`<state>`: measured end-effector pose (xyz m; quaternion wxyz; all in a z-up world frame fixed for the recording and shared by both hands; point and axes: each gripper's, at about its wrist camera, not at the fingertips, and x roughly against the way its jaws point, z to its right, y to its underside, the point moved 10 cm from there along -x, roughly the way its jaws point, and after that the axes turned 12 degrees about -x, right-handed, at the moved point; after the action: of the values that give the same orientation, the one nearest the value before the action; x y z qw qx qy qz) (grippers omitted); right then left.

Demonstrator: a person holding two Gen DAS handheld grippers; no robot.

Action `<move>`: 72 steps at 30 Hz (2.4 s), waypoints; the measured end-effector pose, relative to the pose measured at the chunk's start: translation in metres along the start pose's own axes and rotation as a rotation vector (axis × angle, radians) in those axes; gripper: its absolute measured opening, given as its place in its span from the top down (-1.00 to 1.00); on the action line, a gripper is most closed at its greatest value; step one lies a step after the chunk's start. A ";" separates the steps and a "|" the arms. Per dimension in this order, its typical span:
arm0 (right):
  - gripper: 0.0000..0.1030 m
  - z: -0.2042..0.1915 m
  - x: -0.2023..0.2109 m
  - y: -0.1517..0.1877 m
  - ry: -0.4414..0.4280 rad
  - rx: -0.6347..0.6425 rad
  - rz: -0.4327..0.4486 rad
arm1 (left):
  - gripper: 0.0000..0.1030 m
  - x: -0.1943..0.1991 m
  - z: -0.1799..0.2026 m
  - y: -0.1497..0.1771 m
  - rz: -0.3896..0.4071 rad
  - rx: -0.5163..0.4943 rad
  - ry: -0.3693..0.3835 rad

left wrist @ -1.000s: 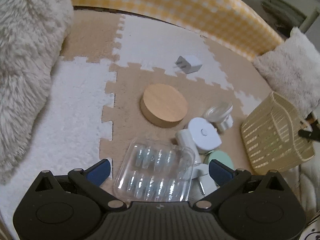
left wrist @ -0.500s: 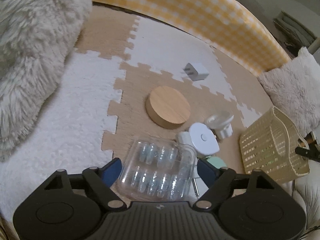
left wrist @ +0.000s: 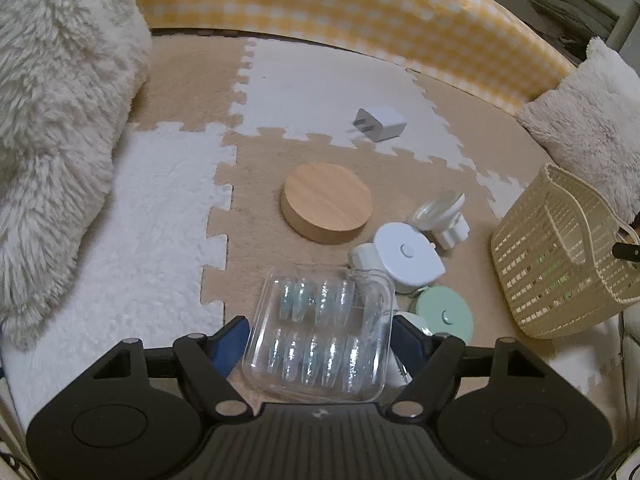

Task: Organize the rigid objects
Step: 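Grasp the clear plastic blister tray with the left tool and lift, then carry the blister tray into the cream basket and open the left tool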

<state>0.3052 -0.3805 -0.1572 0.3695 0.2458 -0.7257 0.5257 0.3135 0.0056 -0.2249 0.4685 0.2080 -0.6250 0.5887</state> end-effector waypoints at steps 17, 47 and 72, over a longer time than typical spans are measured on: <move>0.82 -0.001 0.000 0.000 0.001 0.001 0.000 | -0.48 0.006 0.027 0.012 -0.027 0.072 0.082; 0.82 -0.001 0.000 0.000 0.001 0.001 0.000 | -0.41 0.009 0.012 0.003 0.025 0.140 0.065; 0.84 -0.001 0.000 0.001 -0.013 -0.008 -0.005 | -0.41 0.057 0.184 -0.098 0.155 0.129 0.299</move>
<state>0.3050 -0.3787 -0.1580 0.3671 0.2493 -0.7297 0.5202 0.3035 -0.1701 -0.0998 0.4949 0.0988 -0.5238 0.6863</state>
